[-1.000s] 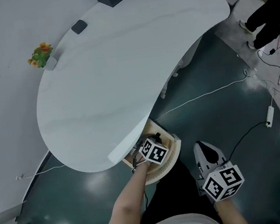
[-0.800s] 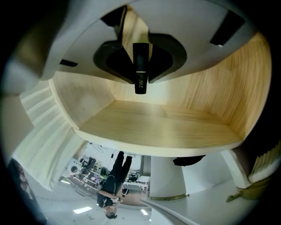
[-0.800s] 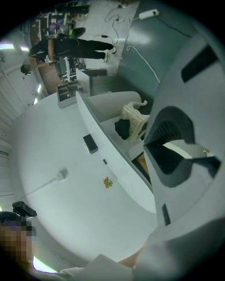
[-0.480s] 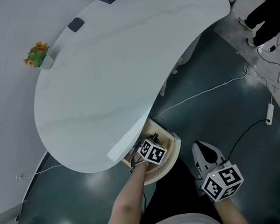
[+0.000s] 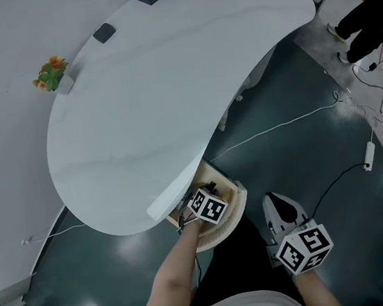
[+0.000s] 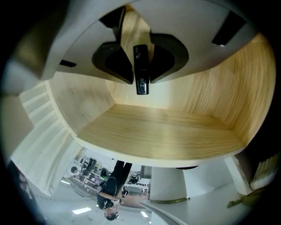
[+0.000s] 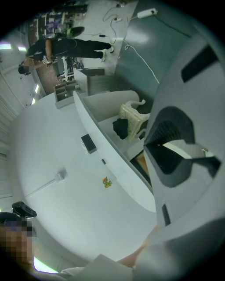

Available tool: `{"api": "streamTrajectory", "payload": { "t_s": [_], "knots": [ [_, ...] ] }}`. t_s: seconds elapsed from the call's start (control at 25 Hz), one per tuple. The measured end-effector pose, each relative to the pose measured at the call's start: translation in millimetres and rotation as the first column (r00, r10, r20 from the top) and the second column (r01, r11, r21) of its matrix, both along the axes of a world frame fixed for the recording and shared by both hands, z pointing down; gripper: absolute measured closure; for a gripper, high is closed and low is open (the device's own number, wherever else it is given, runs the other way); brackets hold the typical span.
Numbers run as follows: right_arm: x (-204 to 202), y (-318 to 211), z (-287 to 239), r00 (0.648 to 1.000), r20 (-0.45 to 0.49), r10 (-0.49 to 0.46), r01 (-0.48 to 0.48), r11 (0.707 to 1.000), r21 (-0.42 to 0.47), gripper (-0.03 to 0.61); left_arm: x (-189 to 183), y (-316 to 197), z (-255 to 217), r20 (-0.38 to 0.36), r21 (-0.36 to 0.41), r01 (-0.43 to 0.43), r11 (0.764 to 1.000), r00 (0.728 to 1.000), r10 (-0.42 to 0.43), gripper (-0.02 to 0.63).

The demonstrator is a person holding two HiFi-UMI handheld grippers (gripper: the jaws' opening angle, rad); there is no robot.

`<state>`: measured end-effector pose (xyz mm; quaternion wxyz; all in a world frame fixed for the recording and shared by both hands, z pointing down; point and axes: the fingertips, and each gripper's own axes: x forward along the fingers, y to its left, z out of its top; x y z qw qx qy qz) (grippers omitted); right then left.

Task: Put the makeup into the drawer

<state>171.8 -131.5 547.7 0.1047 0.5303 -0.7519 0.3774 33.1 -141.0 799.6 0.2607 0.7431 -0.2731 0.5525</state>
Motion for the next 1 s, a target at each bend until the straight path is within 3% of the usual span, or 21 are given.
{"api": "streamTrajectory", "payload": {
  "t_s": [0.44,0.72,1.0],
  "knots": [
    [0,3,-5,1.000,0.006,-0.016,0.016,1.000,0.020,0.575,4,-6,-17,-0.024,0.032,0.037,0.999,0.999,-0.036,0.465],
    [-8,3,-13,0.999,0.018,-0.038,0.037,0.998,0.046,0.575,9,-14,-52,-0.110,0.073,0.134,0.988,0.986,-0.125,0.463],
    [-19,6,-27,0.998,0.026,-0.056,0.054,0.995,0.087,0.575,10,-22,-96,-0.174,0.157,0.185,0.970,0.972,-0.157,0.476]
  ]
}}
